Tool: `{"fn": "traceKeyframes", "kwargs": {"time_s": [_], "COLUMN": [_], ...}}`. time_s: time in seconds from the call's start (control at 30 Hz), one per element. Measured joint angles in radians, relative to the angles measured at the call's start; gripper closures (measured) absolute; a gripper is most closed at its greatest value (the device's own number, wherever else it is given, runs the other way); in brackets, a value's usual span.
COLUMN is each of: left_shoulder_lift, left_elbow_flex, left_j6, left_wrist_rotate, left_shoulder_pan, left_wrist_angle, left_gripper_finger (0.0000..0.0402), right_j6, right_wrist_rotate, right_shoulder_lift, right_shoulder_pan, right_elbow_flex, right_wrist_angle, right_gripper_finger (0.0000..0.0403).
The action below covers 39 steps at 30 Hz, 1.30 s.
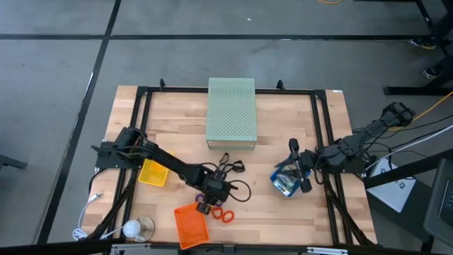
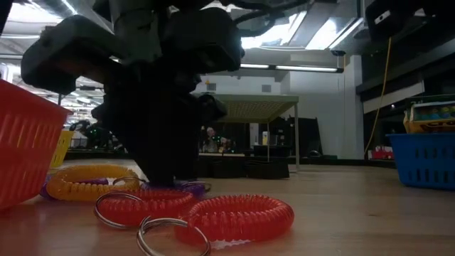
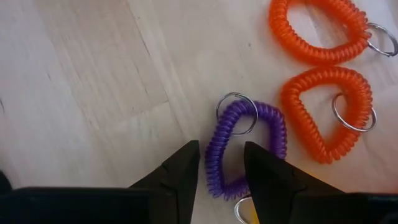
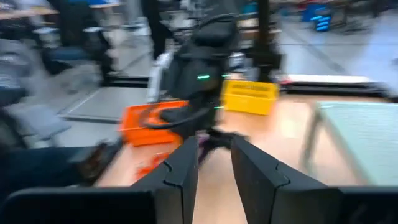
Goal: Pick & Place Office Desk Supplies
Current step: Put the violet spring keychain into the yellow bin
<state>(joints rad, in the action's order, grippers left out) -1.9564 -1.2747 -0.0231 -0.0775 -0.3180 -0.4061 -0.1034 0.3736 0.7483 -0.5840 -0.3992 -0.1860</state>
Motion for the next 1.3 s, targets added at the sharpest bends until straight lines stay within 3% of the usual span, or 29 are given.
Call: {"fn": "traceKeyframes", "kwargs": {"time_s": [0.13,0.33,0.63,0.7,0.8,0.9,1.13,1.3], "left_shoulder_lift": [-0.002,-0.011,-0.012,-0.012,-0.012,-0.013,-0.013,-0.013], "left_elbow_flex": [0.0,0.0,0.0,0.0,0.0,0.0,0.0,0.0], "left_j6": [-0.006,-0.026,-0.026,-0.026,-0.033,-0.05,-0.07,-0.072], "left_wrist_rotate": [0.003,0.038,0.061,0.063,0.064,0.066,0.129,0.124], "left_shoulder_pan": [0.007,0.02,0.011,0.011,0.011,0.011,0.013,0.018], "left_wrist_angle": [0.03,0.049,0.047,0.047,0.05,0.056,0.059,0.042], "left_gripper_finger": [0.0272,0.0272,0.0272,0.0272,0.0272,0.0273,0.0337,0.0391], "right_j6": [-0.038,-0.289,-0.098,-0.061,0.016,0.031,-0.048,-0.091], "right_wrist_rotate": [0.096,0.055,0.055,0.038,-0.08,-0.14,-0.073,-0.055], "right_shoulder_lift": [0.0,0.011,-0.006,-0.078,-0.237,-0.396,-0.631,-0.674], "right_shoulder_pan": [0.006,0.005,0.005,0.005,0.006,0.005,0.005,0.006], "right_elbow_flex": [0.0,0.0,0.028,0.087,0.19,0.264,0.382,0.384], "right_wrist_angle": [0.003,0.007,0.049,-0.013,-0.151,-0.122,0.04,0.127], "right_gripper_finger": [0.0305,0.0305,0.0305,0.0305,0.0305,0.0305,0.0304,0.0304]}}
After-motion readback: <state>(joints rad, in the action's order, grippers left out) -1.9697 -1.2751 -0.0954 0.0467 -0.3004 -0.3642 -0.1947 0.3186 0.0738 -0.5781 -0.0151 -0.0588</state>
